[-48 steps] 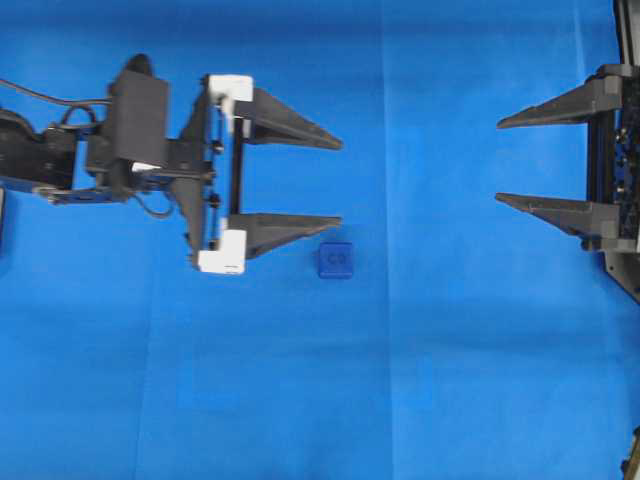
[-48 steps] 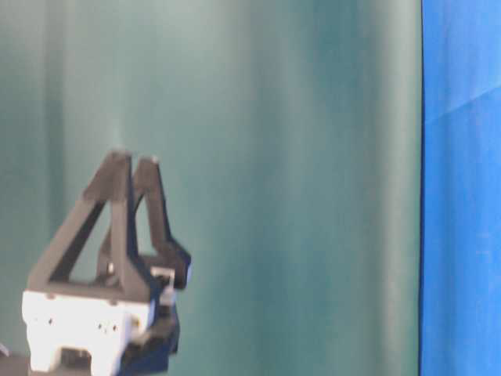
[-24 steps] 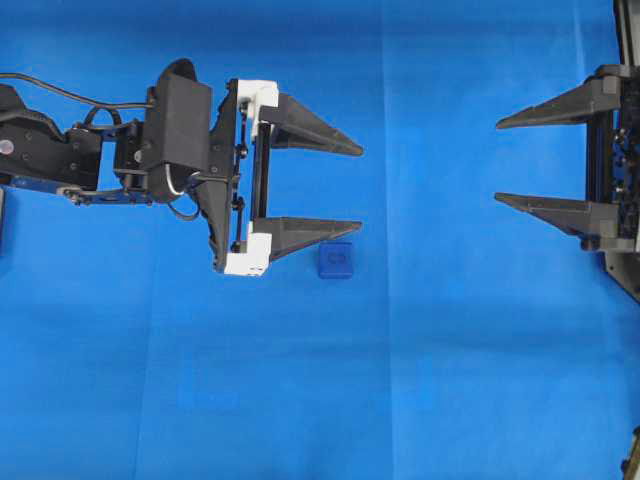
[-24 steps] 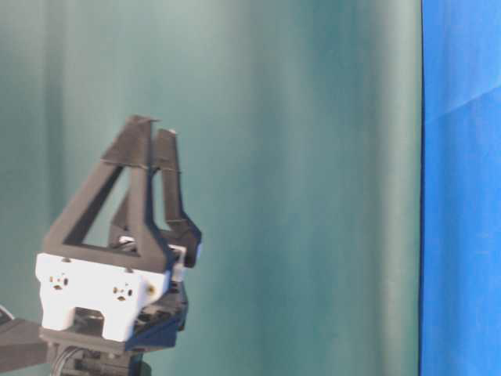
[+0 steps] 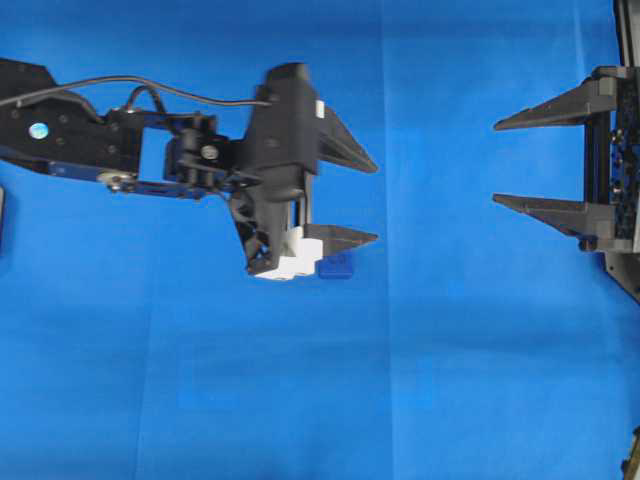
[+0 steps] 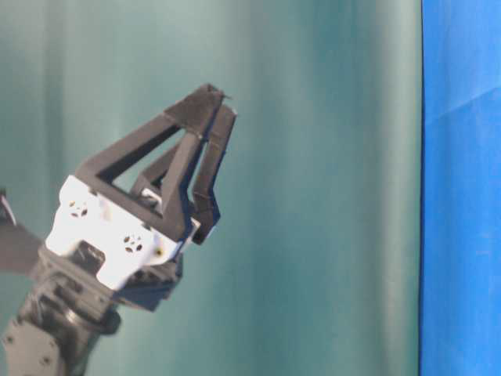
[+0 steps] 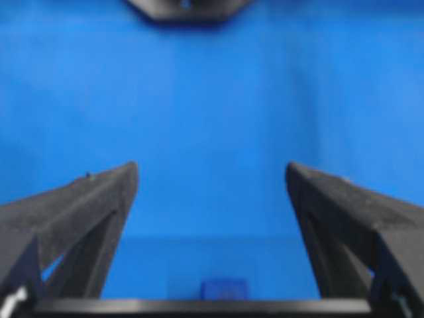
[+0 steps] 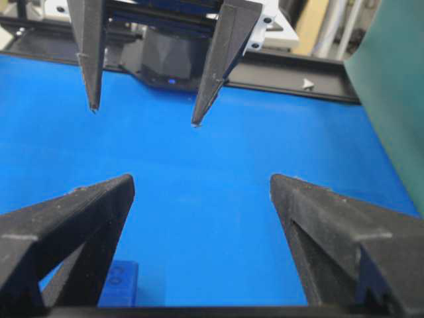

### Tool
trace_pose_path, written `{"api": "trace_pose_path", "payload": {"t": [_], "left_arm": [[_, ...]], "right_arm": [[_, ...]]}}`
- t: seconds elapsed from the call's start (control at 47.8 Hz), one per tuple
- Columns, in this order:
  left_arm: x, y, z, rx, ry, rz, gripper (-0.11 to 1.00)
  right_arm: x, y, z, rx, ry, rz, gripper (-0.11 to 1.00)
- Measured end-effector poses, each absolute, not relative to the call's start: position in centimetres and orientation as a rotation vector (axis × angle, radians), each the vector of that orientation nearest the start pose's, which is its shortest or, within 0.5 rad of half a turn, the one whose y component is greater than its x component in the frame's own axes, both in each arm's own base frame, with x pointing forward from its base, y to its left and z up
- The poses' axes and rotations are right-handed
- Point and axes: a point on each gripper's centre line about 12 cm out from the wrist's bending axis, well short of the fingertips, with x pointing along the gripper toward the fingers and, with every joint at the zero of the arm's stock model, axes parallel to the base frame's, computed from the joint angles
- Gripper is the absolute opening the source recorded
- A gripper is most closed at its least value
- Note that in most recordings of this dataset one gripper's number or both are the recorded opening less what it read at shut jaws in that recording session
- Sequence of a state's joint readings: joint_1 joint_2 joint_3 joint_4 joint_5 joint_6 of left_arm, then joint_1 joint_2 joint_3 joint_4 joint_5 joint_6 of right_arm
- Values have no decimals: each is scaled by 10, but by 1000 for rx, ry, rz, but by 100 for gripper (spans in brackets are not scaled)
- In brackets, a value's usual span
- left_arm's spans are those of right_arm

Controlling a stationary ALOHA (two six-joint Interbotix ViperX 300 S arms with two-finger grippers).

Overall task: Handover the blue block to the right arm after grasping it with the left arm, then place it in the designated position.
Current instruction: 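Move the left gripper right and down toward the blue cube, then lower the open left gripper around the blue cube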

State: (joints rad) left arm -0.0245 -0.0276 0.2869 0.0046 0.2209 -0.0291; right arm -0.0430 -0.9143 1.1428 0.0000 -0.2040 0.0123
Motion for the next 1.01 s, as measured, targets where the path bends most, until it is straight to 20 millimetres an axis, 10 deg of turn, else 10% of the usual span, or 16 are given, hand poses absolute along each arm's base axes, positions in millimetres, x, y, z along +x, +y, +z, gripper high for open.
{"api": "trace_pose_path", "payload": {"t": [0.419, 1.005], "left_arm": [[463, -11, 293, -19, 871, -5, 93], [464, -11, 294, -20, 922, -3, 93]], "right_arm": [[209, -9, 287, 19, 35, -42, 98], [210, -9, 287, 19, 44, -43, 98]]}}
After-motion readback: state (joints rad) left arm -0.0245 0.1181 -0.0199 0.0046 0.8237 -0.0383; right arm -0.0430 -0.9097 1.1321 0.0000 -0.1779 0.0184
